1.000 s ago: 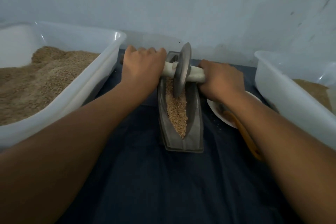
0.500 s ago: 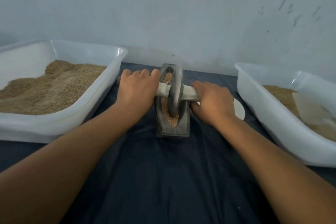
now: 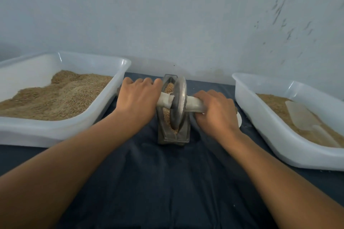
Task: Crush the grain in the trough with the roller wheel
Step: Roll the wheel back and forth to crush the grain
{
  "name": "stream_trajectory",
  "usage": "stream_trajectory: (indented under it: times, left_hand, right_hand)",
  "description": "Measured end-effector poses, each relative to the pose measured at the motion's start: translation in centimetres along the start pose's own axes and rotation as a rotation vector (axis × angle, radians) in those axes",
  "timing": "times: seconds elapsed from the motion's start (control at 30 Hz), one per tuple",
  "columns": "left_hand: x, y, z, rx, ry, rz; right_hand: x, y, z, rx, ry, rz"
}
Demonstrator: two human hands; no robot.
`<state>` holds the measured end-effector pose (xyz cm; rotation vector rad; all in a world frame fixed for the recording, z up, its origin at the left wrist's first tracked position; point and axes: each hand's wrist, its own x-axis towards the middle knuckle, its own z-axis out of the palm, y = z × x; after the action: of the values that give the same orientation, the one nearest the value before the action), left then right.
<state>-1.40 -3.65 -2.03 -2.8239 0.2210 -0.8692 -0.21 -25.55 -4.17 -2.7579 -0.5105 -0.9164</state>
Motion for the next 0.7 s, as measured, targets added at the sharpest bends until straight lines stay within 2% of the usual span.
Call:
stream_trajectory:
  times: [0.23, 0.5, 0.7]
  left_hand:
    - [-0.4, 0.0, 1.0, -0.044, -0.045, -0.027]
    - [1.3, 0.8, 3.1, 0.025, 0.016, -0.025]
    - [2.9, -0.2, 5.4, -0.036, 0.002, -0.044]
  right_hand:
    - [-0.1, -0.1, 0.4, -0.06, 0.005, -0.028]
    - [0.7, 0.9, 3.0, -0.085, -0.024, 0.013]
    - [3.2, 1.5, 4.3, -0.213, 0.003, -0.037]
